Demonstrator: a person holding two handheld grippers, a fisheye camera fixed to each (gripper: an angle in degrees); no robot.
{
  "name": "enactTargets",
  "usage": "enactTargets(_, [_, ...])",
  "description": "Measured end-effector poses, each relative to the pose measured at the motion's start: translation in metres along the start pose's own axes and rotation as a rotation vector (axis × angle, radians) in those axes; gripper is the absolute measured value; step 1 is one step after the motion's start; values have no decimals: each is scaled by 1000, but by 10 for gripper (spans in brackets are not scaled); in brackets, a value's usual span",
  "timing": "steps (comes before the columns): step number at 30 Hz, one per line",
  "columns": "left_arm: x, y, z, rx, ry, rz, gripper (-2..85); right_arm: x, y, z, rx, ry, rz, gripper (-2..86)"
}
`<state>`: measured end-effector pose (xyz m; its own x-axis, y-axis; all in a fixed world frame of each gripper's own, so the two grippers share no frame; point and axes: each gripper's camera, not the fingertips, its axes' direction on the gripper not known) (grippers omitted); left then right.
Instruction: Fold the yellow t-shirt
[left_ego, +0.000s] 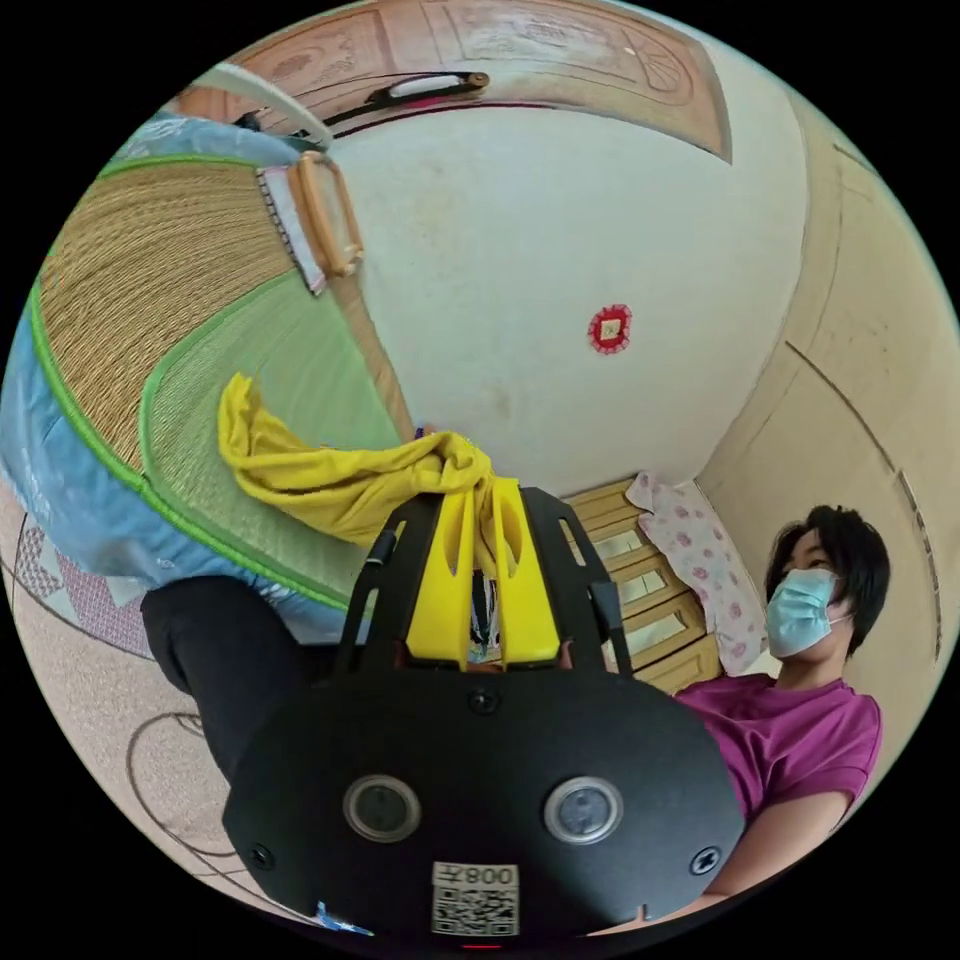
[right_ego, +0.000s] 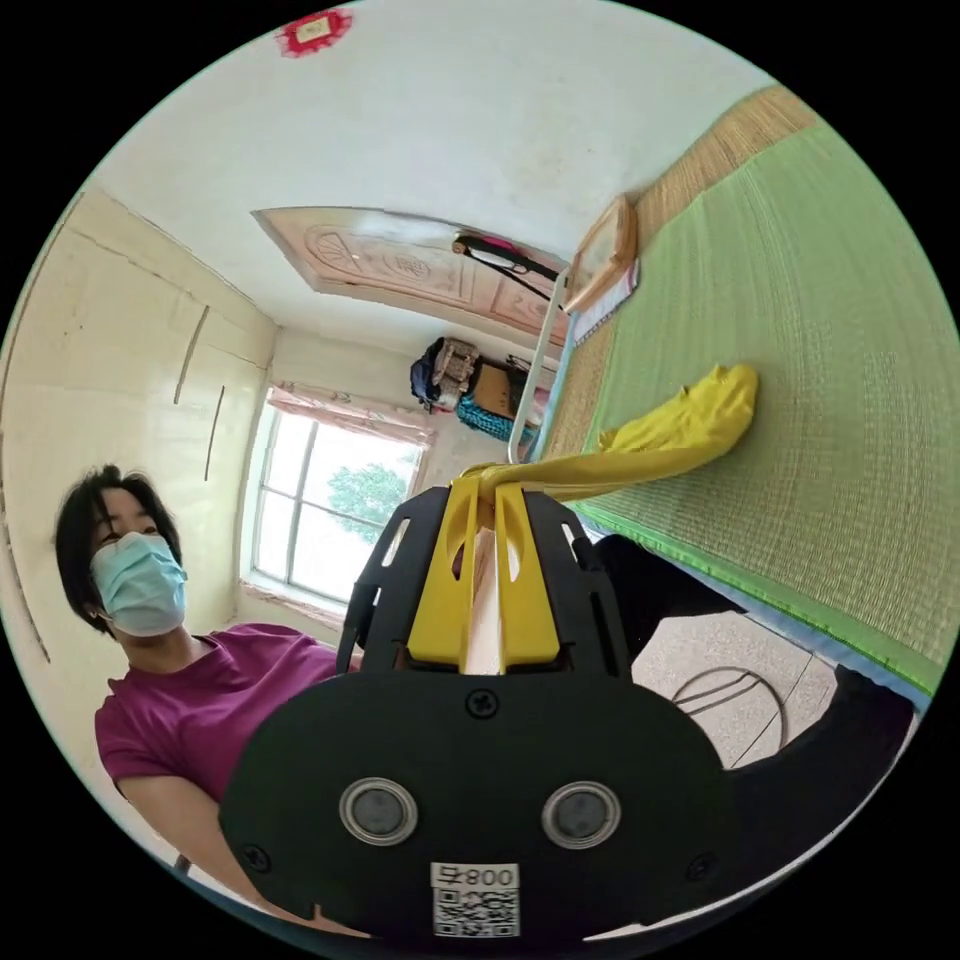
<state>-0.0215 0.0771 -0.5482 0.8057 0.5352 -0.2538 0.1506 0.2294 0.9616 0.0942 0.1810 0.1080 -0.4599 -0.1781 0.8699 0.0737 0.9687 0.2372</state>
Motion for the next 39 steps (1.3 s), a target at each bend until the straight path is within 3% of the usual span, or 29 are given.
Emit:
enactTargets(10, [163,-9,168,-213,189,332,36,-145,44,-162,256,-70,-312,18])
enactTargets(21, [190,42,418,-491,235,291,36,-169,103,-311,512,88,-283,18])
enactTargets(29, [179,49,654,-605,146,261,35,-99,0,-433,651,154,-148,18])
enactTargets(39, [244,74,938,-619,173,467,35,-91,-155,-570,724,265,-234,19])
